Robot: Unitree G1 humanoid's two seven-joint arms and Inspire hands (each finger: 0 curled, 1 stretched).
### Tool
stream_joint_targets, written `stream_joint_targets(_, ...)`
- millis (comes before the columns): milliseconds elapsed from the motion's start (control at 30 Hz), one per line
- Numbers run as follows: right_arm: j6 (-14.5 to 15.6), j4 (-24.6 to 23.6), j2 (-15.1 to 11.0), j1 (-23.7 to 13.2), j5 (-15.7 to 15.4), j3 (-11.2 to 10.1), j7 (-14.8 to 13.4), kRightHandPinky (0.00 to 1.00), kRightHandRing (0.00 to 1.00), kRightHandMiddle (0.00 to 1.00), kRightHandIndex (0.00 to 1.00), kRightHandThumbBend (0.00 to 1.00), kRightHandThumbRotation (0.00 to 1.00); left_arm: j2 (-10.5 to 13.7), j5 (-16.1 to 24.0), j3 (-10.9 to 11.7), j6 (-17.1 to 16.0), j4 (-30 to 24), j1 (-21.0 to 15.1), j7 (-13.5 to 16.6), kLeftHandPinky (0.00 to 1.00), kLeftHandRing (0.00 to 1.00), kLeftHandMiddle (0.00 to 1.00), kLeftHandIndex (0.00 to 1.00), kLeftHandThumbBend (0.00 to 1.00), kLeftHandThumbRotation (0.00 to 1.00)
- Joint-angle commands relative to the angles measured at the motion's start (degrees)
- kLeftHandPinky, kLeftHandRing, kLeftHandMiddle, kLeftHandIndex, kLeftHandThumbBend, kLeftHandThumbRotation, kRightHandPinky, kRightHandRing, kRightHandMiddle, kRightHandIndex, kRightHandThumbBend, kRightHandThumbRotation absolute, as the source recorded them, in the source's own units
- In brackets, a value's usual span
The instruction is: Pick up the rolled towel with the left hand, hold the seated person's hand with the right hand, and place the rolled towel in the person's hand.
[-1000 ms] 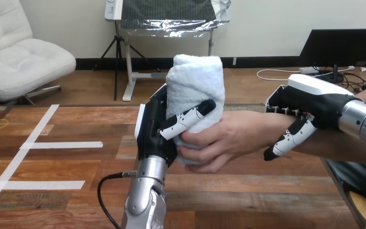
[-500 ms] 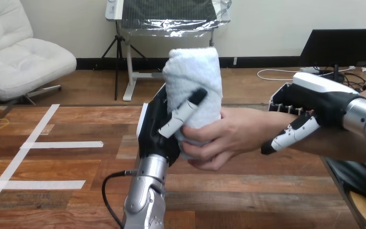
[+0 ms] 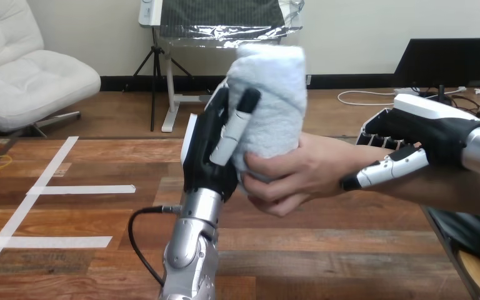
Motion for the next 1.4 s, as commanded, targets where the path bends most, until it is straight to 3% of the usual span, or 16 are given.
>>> stream_joint_targets(0, -0.1, -0.1, -1.6, 1.5, 1.1, -1.6, 0.3, 0.64, 0.78, 0.80, 0.82, 1.00, 0.82, -3.6, 1.4, -0.1, -1.2, -3.4, -2.5, 0.8, 0.99, 0.93, 0.87, 0.84, 0.82, 0.99)
stream_joint_targets(267, -0.7, -1.2, -2.1, 2.8, 0.7, -2.6, -1.1, 0.68, 0.87, 0.88, 0.89, 1.00, 0.89, -2.5, 2.3, 0.2, -1.3, -4.6, -1.0, 1.2, 1.00, 0.96, 0.89, 0.84, 0.81, 1.00)
stream_joint_targets(500, -0.8, -2.3, -2.3, 4.1, 0.3, -3.3, -2.7, 0.69, 0.89, 0.91, 0.92, 1.00, 0.93, -1.7, 2.7, 0.4, -1.7, -5.6, 0.2, 1.1, 1.00, 0.97, 0.89, 0.85, 0.79, 1.00)
stream_joint_targets(800, -1.4, -3.7, -0.6, 6.8, 0.7, -5.3, -9.0, 0.69, 0.89, 0.91, 0.93, 1.00, 0.98, -0.5, 4.8, 0.2, -2.1, -8.2, 2.7, 1.9, 1.00, 0.96, 0.88, 0.85, 0.79, 1.00)
stream_joint_targets(1000, -1.3, -4.8, 1.9, 8.8, 1.1, -7.2, -14.9, 0.69, 0.88, 0.90, 0.93, 1.00, 1.00, 0.3, 6.6, -0.1, -3.5, -10.2, 4.7, 2.6, 1.00, 0.94, 0.88, 0.84, 0.79, 1.00)
stream_joint_targets(1200, -1.4, -6.0, 5.0, 10.5, 4.6, -9.7, -18.5, 0.74, 0.90, 0.92, 0.94, 0.95, 1.00, 1.2, 9.4, -0.4, -4.2, -12.6, 6.7, 4.7, 1.00, 0.92, 0.87, 0.84, 0.80, 1.00)
stream_joint_targets(1367, -4.0, -6.5, 8.1, 12.0, 9.0, -12.2, -21.7, 0.77, 0.92, 0.94, 0.94, 0.88, 1.00, 1.8, 10.5, -0.8, -3.8, -15.9, 9.0, 5.3, 0.99, 0.92, 0.87, 0.83, 0.82, 1.00)
